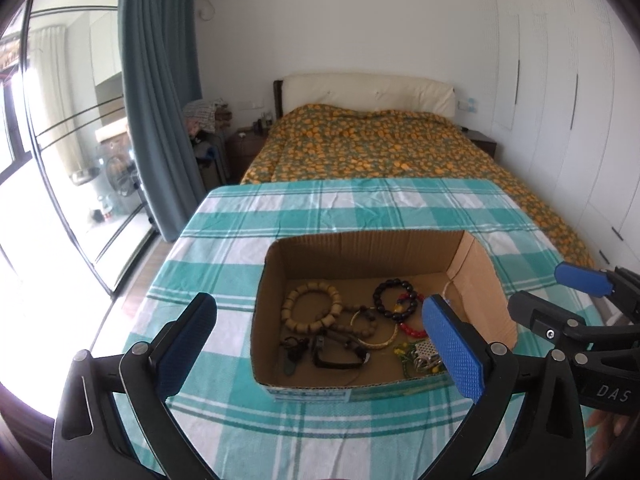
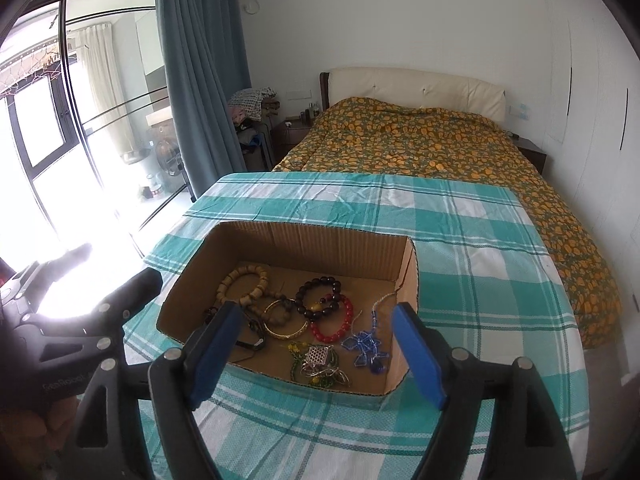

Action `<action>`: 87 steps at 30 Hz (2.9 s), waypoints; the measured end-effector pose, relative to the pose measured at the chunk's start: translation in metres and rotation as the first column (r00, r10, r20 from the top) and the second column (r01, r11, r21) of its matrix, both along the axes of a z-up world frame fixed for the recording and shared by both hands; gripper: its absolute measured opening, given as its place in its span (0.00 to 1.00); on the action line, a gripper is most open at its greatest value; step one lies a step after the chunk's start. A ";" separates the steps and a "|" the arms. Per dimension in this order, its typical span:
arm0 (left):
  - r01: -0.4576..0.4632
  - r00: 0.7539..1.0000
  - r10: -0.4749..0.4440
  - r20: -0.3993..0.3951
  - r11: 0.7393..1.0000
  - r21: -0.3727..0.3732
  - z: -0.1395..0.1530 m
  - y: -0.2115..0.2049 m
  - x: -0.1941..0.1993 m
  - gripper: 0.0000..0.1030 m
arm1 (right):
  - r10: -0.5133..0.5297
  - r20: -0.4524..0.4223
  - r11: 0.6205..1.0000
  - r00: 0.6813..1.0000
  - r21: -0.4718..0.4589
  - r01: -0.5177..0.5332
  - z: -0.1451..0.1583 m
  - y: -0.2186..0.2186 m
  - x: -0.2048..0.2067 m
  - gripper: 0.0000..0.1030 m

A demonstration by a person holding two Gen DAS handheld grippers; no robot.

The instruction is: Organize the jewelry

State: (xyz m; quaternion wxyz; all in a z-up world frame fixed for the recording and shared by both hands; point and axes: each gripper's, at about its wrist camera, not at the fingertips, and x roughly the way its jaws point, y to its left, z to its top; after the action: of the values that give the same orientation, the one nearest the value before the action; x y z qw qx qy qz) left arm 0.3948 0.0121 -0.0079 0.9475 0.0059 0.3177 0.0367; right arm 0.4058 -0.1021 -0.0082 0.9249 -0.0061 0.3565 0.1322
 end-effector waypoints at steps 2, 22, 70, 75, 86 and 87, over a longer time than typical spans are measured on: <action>-0.004 1.000 0.004 -0.024 1.000 -0.008 -0.002 0.002 -0.001 0.99 | 0.006 -0.007 1.000 1.000 -0.014 -0.006 0.001 0.002 -0.005 0.77; 0.005 1.000 -0.005 -0.021 1.000 0.018 0.014 -0.003 -0.024 1.00 | 0.018 -0.006 0.999 1.000 -0.037 -0.018 0.019 0.007 -0.025 0.77; -0.007 1.000 0.007 -0.011 1.000 -0.016 0.031 0.001 -0.037 1.00 | 0.024 0.025 0.998 0.999 -0.057 -0.023 0.033 0.008 -0.045 0.77; -0.018 1.000 0.018 -0.012 1.000 -0.005 0.031 0.002 -0.036 1.00 | 0.020 0.022 0.998 1.000 -0.057 -0.019 0.033 0.006 -0.046 0.77; -0.021 0.999 0.021 -0.033 1.000 -0.008 0.027 0.003 -0.034 1.00 | 0.016 0.025 0.998 1.000 -0.060 -0.015 0.032 0.004 -0.047 0.77; -0.021 0.999 0.020 -0.033 1.000 -0.007 0.027 0.003 -0.034 1.00 | 0.016 0.025 0.998 1.000 -0.062 -0.015 0.032 0.004 -0.047 0.77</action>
State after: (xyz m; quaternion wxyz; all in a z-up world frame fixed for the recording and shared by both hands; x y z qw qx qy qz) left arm 0.3612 0.0151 0.0194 0.9417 -0.0003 0.3335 0.0451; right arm 0.3588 -0.0979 0.0241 0.9276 -0.0390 0.3487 0.1282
